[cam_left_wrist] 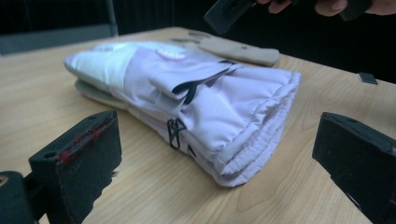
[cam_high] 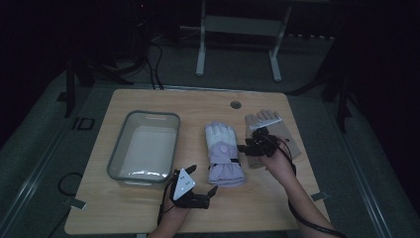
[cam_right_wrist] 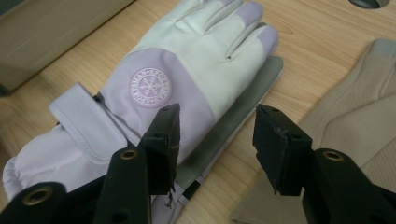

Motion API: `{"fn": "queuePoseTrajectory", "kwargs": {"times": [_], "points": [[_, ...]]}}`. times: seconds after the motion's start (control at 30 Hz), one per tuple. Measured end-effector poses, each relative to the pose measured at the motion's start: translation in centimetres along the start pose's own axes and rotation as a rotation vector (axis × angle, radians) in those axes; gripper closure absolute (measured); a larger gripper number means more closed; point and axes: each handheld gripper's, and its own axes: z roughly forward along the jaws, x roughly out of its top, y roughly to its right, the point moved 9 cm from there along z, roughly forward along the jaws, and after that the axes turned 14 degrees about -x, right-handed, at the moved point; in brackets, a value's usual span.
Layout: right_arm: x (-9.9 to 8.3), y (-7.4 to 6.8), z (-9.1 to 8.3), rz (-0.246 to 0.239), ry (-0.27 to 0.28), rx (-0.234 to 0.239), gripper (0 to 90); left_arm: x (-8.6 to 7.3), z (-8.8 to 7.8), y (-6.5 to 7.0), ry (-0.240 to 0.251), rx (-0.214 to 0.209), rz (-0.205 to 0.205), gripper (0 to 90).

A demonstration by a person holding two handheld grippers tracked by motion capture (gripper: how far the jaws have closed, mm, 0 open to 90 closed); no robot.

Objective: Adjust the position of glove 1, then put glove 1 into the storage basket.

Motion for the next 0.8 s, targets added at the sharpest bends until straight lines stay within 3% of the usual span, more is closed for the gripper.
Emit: {"fn": "queuePoseTrajectory", "kwargs": {"times": [0.13, 0.23, 0.3, 0.37, 0.43, 0.5, 0.67, 0.8], "points": [[0.0, 0.0, 0.1, 0.028, 0.011, 0.012, 48.8, 1.2, 0.3, -0.1, -0.016, -0.01, -0.046, 1.5], [0.1, -0.1, 0.3, 0.037, 0.011, 0.019, 48.1, 2.2, 0.4, -0.3, -0.059, -0.009, -0.083, 1.5], [0.2, -0.2, 0.5, 0.039, 0.011, 0.022, 46.4, 2.6, 0.6, -0.7, -0.102, 0.017, -0.083, 1.5], [0.3, -0.3, 0.9, 0.052, 0.009, 0.029, 45.7, 2.9, 0.9, -1.1, -0.126, 0.027, -0.112, 1.9], [0.4, -0.4, 1.4, 0.068, 0.008, 0.038, 43.7, 3.2, 1.0, -1.3, -0.119, 0.02, -0.143, 8.4], [0.4, -0.5, 1.8, 0.083, 0.005, 0.046, 43.7, 3.3, 1.3, -1.6, -0.139, 0.048, -0.162, 14.1], [-0.1, -0.6, 3.0, 0.129, -0.02, 0.094, 43.8, 2.2, 2.1, -1.9, -0.222, 0.06, -0.245, 15.5], [-1.1, -0.1, 4.1, 0.133, -0.06, 0.078, 43.2, 0.7, 2.8, -2.1, -0.266, 0.071, -0.301, 15.6]]}}
